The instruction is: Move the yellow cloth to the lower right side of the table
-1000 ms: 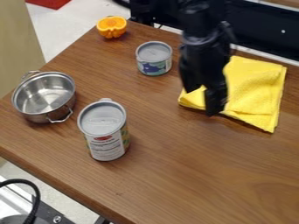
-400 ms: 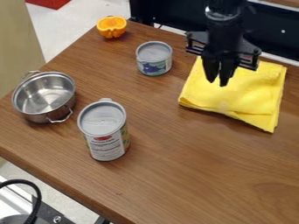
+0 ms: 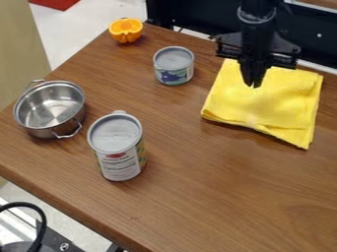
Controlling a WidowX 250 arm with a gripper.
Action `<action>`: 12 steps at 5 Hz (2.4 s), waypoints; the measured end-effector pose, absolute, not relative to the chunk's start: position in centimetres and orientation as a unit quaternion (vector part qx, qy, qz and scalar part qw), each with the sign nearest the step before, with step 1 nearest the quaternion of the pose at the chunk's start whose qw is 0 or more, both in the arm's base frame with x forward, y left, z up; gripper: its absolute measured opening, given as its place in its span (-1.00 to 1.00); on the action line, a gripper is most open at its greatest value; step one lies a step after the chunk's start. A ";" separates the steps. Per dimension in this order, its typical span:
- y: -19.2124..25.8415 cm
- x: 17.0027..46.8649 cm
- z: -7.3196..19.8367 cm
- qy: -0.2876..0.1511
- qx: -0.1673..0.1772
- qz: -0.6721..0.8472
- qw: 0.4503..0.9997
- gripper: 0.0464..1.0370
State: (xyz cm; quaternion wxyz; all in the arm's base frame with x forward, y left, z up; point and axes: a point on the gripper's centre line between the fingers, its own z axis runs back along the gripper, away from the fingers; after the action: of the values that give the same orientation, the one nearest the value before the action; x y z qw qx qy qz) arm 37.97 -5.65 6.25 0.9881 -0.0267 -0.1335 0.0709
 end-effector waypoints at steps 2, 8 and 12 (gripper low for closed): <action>-5.5 40.7 5.0 -0.146 -0.025 0.131 0.980 -0.99; -7.6 37.5 1.0 -0.116 -0.042 0.135 0.983 -0.99; -13.8 33.2 0.6 -0.118 -0.062 0.046 0.990 -0.99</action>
State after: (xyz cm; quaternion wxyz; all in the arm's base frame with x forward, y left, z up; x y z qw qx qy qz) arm 33.19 -13.81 0.59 0.9900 -0.0625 -0.1178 0.0465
